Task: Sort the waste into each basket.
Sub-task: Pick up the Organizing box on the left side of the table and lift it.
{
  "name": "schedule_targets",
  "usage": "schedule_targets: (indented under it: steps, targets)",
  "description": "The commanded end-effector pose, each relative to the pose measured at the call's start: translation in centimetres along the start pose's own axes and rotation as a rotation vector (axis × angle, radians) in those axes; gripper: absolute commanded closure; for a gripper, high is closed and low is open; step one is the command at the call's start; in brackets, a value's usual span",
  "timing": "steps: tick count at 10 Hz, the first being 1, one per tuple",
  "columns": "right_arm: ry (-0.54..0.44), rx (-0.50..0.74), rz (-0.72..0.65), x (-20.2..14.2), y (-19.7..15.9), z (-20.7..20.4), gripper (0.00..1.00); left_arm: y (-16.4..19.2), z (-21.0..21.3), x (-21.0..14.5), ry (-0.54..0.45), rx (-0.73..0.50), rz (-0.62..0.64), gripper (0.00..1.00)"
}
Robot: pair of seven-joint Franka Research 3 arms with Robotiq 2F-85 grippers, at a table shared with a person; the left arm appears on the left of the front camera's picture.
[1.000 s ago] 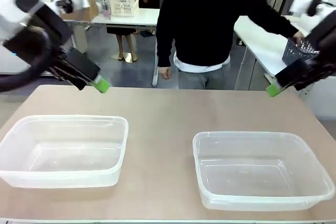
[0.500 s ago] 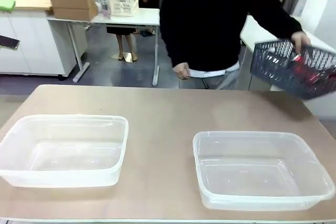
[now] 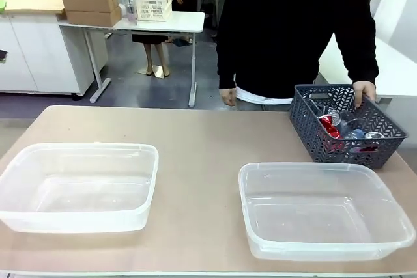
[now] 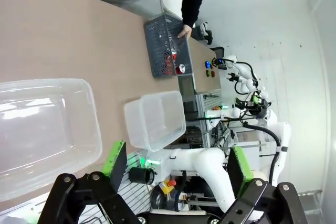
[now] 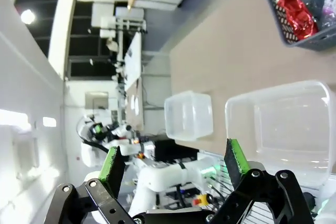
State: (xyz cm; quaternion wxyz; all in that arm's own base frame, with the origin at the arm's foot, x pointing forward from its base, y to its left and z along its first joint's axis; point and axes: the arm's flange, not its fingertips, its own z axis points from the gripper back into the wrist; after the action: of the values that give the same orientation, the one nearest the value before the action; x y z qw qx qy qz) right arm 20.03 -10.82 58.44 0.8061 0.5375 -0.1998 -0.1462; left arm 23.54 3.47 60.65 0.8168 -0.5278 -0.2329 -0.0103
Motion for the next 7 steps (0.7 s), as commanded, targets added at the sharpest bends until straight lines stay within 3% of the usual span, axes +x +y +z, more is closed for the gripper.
schedule_targets:
  steps: [1,7]
  targets:
    - [0.020,0.003,0.055,-0.18,0.44,0.04,0.00,-0.31,0.10,0.09,0.009,-0.033,-0.027,0.00]
    - [0.020,0.003,0.055,-0.18,0.44,0.04,0.00,-0.31,0.10,0.09,0.009,-0.033,-0.027,0.00]
